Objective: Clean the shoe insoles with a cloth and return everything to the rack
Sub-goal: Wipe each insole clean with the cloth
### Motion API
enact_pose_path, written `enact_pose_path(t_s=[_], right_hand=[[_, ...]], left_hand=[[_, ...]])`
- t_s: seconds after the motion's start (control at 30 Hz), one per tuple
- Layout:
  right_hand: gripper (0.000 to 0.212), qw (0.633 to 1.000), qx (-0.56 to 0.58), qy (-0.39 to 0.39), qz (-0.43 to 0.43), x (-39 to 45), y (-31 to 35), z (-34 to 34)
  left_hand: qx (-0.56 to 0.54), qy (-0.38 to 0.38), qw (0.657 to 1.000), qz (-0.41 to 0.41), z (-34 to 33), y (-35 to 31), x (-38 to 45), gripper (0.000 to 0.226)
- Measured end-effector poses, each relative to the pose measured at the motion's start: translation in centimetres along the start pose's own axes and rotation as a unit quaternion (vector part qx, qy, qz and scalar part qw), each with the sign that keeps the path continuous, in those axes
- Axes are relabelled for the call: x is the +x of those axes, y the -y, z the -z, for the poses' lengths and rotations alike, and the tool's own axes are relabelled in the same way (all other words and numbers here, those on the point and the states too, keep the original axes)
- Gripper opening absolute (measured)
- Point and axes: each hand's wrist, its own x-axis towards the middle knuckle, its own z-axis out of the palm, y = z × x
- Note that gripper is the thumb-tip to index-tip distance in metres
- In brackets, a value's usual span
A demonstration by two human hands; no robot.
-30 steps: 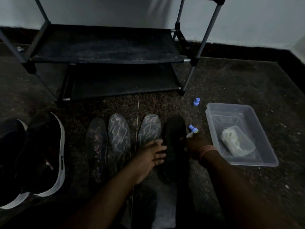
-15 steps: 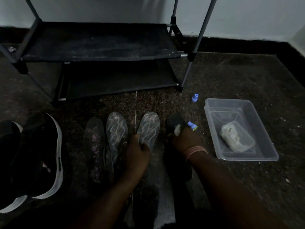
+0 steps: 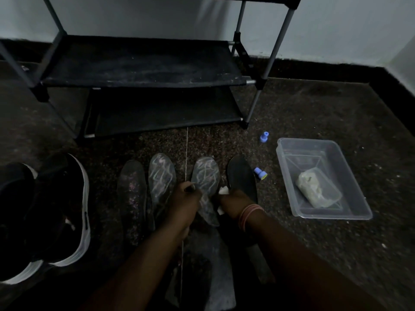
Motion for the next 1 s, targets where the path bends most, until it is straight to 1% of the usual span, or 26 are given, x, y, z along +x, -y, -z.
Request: enact_pose_path(t_s=[0.07, 0.13, 0.2, 0.3, 0.33, 0.37, 0.4, 0.43, 0.5, 0.53, 0.57, 0.63, 0.7, 0.73, 0.8, 0.9, 0.93, 1.0], right_hand=[[0.022, 0.999, 0.032, 0.004, 0.001, -0.5, 0.6, 0.1], [0.02, 0.998, 0.065, 0.006, 0.004, -1.3, 1.0, 0.2], [0.019, 0.996, 0.082, 0.025, 0.021, -2.7, 1.3, 0.4], [0.025, 0.992, 0.102, 0.059, 0.048, -5.6, 2.3, 0.6], [0.032, 0.987, 0.132, 0.065, 0.058, -6.3, 2.6, 0.9], [0.043, 0.98, 0.173, 0.067, 0.067, -7.1, 2.8, 1.4], [0.049, 0.973, 0.205, 0.073, 0.082, -7.9, 2.9, 2.1], [0.042, 0.965, 0.228, 0.085, 0.094, -9.3, 3.2, 2.8], [0.007, 0.958, 0.235, 0.111, 0.119, -12.0, 2.8, 3.7], [0.008, 0.958, 0.229, 0.12, 0.127, -13.0, 2.2, 3.9], [0.014, 0.955, 0.23, 0.131, 0.136, -14.3, 1.7, 3.7], [0.011, 0.945, 0.232, 0.136, 0.188, -15.8, 0.5, 2.8], [0.008, 0.938, 0.188, 0.117, 0.267, -16.9, -0.3, 1.8], [0.006, 0.937, 0.143, 0.097, 0.304, -17.7, -0.4, 1.4], [0.012, 0.925, 0.056, 0.086, 0.367, -19.6, -0.7, 0.3], [0.015, 0.885, -0.072, 0.099, 0.449, -21.9, -1.7, -1.8], [0.018, 0.873, -0.123, 0.096, 0.462, -22.1, -2.2, -2.6], [0.02, 0.836, -0.23, 0.069, 0.493, -21.8, -3.2, -3.7]], left_hand=[[-0.089, 0.046, 0.994, 0.044, 0.4, -0.4, -0.1, 0.038], [-0.19, 0.117, 0.971, 0.089, 1.2, -1.1, -0.7, 0.031], [-0.259, 0.184, 0.94, 0.123, 1.9, -1.9, -1.9, 0.026], [-0.341, 0.243, 0.903, 0.101, 3.0, -2.5, -3.9, 0.041], [-0.356, 0.248, 0.897, 0.09, 3.4, -2.6, -4.6, 0.046], [-0.371, 0.256, 0.889, 0.082, 3.8, -2.4, -5.1, 0.05], [-0.391, 0.269, 0.877, 0.078, 4.3, -2.2, -5.7, 0.052], [-0.415, 0.277, 0.863, 0.08, 4.8, -2.1, -6.5, 0.053], [-0.445, 0.284, 0.845, 0.091, 5.6, -1.9, -8.2, 0.052], [-0.451, 0.288, 0.839, 0.092, 5.9, -1.7, -9.0, 0.051], [-0.453, 0.296, 0.836, 0.086, 6.2, -1.6, -10.3, 0.05], [-0.453, 0.302, 0.835, 0.079, 6.6, -1.1, -12.4, 0.047], [-0.455, 0.301, 0.834, 0.085, 6.8, -0.6, -14.0, 0.045], [-0.458, 0.299, 0.832, 0.088, 6.9, -0.4, -14.7, 0.046], [-0.466, 0.302, 0.827, 0.087, 7.3, 0.0, -15.6, 0.048], [-0.489, 0.298, 0.815, 0.089, 7.8, 0.6, -16.6, 0.058], [-0.489, 0.29, 0.818, 0.092, 7.8, 1.0, -16.6, 0.061], [-0.481, 0.27, 0.828, 0.102, 7.9, 1.7, -16.4, 0.065]])
